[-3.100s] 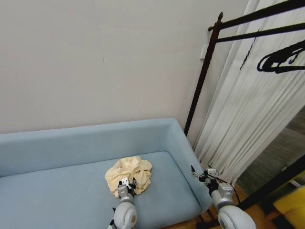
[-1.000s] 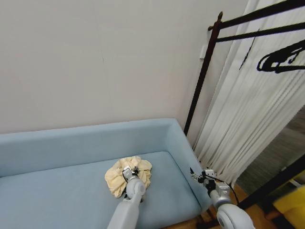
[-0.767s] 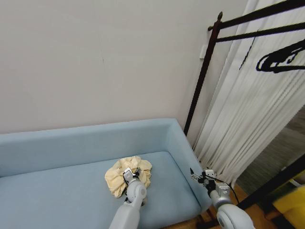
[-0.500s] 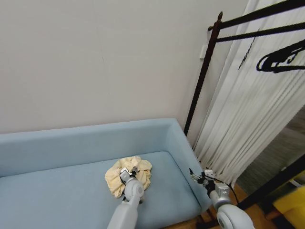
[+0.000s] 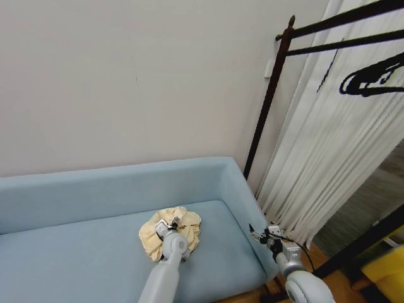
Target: Pick up the clothes from the sofa and hang them on the clothes hanger.
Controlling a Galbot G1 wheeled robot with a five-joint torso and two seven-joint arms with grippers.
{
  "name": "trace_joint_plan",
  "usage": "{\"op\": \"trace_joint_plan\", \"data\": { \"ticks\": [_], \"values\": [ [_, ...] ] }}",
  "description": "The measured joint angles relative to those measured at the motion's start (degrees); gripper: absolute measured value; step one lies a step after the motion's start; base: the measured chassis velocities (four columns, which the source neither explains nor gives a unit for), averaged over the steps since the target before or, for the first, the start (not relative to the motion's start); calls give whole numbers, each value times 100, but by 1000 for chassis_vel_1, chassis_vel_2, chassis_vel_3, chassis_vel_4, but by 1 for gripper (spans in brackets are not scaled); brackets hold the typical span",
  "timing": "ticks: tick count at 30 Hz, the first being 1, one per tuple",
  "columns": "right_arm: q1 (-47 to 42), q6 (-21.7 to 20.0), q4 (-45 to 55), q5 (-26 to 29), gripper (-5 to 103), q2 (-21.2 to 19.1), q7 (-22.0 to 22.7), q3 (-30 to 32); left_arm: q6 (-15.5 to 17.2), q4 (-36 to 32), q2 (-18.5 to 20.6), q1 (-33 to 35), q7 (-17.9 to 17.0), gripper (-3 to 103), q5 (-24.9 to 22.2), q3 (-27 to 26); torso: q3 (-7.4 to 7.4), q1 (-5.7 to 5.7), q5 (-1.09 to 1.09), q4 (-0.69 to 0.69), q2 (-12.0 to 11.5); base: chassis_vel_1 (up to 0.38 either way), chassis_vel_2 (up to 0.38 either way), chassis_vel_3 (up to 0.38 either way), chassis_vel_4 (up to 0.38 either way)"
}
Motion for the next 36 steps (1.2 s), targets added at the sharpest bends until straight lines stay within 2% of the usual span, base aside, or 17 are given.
{"op": "trace_joint_plan", "data": {
  "ticks": [2, 5, 7, 11, 13, 16, 20, 21, 23, 24, 26, 27, 29, 30, 31, 33, 36],
  "values": [
    [0, 0, -2, 0, 100, -5, 0, 0, 0, 56, 0, -41, -3, 103, -9, -24, 0, 0, 0, -1, 0, 0, 0, 0, 0],
    [2, 0, -1, 6, 100, -29, 0, 0, 0, 252, 1, -144, -8, 96, -15, -73, 0, 0, 0, -1, 0, 0, 0, 0, 0],
    [7, 0, 0, 9, 100, -36, 0, 0, 0, 303, 1, -164, -9, 96, -11, -79, 0, 0, 1, -1, 0, 0, 0, 0, 0],
    [29, -1, 1, 21, 100, -62, 2, 6, -18, 552, 2, -228, -5, 76, 87, -135, 0, 0, 1, 0, 0, 0, 0, 0, 0],
    [30, -1, 0, 22, 100, -62, 2, 7, -18, 566, 2, -230, -2, 76, 92, -137, 0, 0, 1, 0, 0, 0, 0, 0, 0],
    [43, -1, -18, 23, 100, -61, 2, 6, -16, 632, 2, -228, 40, 59, 114, -110, 0, 0, 1, 0, 0, 0, 0, 0, 0],
    [74, 1, -33, 23, 100, -58, 2, -4, 42, 625, 2, -206, 75, 43, 110, -85, 0, 0, 1, 0, 0, 0, 0, 0, 0],
    [82, 1, -36, 23, 100, -57, 3, -8, 59, 617, 2, -200, 90, 43, 109, -79, 0, 0, 0, 0, 0, 0, 0, 0, 0],
    [102, 3, -41, 23, 100, -50, 5, -19, 89, 609, 2, -191, 137, 32, 117, -69, 0, 0, 1, 0, 0, 0, 0, 0, 0],
    [102, 3, -41, 23, 100, -50, 5, -19, 89, 609, 2, -191, 137, 32, 117, -69, 0, 0, 1, 0, 0, 0, 0, 0, 0],
    [109, 6, -42, 23, 100, -41, 7, -21, 101, 603, 2, -182, 185, 22, 167, -63, 0, 0, 1, 0, 0, 0, 0, 0, 0],
    [112, 9, -42, 23, 100, -35, 8, -21, 120, 574, 2, -164, 247, 22, 225, -55, 0, 0, 1, 0, 0, 0, 0, 0, 0],
    [117, 12, -42, 23, 100, -26, 9, -21, 157, 530, 2, -139, 348, 11, 336, -46, 0, 0, 1, 0, 0, 0, 0, 0, 0],
    [117, 12, -42, 23, 100, -26, 9, -21, 157, 530, 2, -139, 348, 11, 336, -46, 0, 0, 1, 0, 0, 0, 0, 0, 0],
    [128, 15, -42, 24, 100, -11, 14, -21, 224, 471, 2, -105, 495, 5, 489, -34, 0, 0, 0, -1, 0, 0, 0, 0, 0],
    [143, 19, -42, 28, 100, 10, 19, -20, 311, 413, 2, -69, 668, 2, 652, -9, -1, 0, 1, 0, 0, 0, 0, 0, 0],
    [160, 26, -42, 33, 100, 33, 21, -17, 356, 390, 35, -51, 760, 1, 747, 41, -1, 0, 0, -1, 0, 0, 0, 0, 0]
  ]
}}
